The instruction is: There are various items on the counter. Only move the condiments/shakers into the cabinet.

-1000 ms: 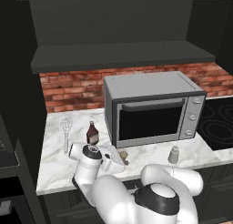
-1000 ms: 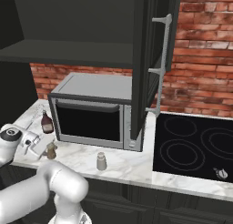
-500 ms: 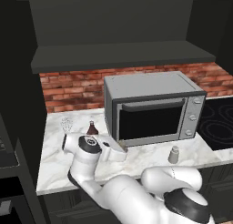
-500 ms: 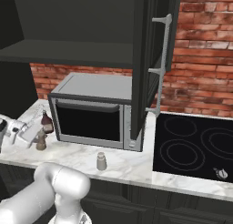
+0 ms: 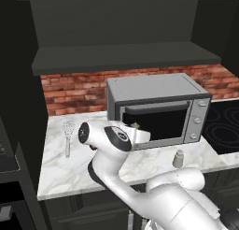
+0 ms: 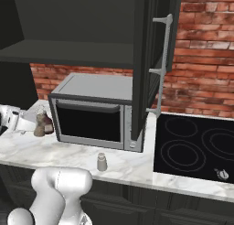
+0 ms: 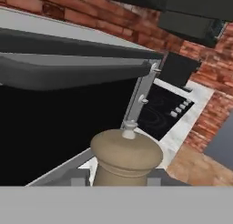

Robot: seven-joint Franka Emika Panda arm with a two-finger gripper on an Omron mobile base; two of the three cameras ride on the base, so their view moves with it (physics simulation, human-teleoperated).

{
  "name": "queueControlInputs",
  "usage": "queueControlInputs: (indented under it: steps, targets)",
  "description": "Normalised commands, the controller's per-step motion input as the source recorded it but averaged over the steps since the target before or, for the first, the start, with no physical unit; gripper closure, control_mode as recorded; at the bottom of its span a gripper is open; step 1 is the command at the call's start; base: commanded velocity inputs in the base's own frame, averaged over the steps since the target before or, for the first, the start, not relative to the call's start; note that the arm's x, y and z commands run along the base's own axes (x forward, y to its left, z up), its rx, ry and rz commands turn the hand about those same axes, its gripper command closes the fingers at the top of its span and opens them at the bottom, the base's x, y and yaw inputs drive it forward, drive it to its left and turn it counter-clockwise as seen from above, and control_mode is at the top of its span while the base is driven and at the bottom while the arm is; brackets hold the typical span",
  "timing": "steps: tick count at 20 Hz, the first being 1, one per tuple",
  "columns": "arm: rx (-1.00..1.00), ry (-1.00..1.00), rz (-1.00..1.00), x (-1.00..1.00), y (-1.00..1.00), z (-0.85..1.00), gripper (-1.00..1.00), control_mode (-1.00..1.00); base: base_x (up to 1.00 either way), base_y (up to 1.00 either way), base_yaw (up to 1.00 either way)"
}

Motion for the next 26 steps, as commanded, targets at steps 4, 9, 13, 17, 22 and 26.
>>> queueControlInputs:
  steps: [4, 9, 13, 17, 22, 26]
  targets:
    - [0.11, 0.12, 0.39, 0.0, -0.14, 1.0, 1.0, -1.0, 0.0, 0.0, 0.0]
    - [0.04, 0.11, 0.26, 0.01, 0.0, 0.99, 1.0, -1.0, 0.0, 0.0, 0.0]
    - [0.03, 0.04, 0.22, 0.06, -0.03, 0.91, 1.0, -1.0, 0.0, 0.0, 0.0]
    - [0.01, -0.07, 0.07, 0.09, -0.16, 0.75, 1.0, -1.0, 0.0, 0.0, 0.0]
    - [0.0, -0.2, 0.0, 0.1, -0.35, 0.65, 1.0, -1.0, 0.0, 0.0, 0.0]
    - [0.0, -0.22, 0.0, 0.03, -0.41, 0.63, 1.0, -1.0, 0.0, 0.0, 0.0]
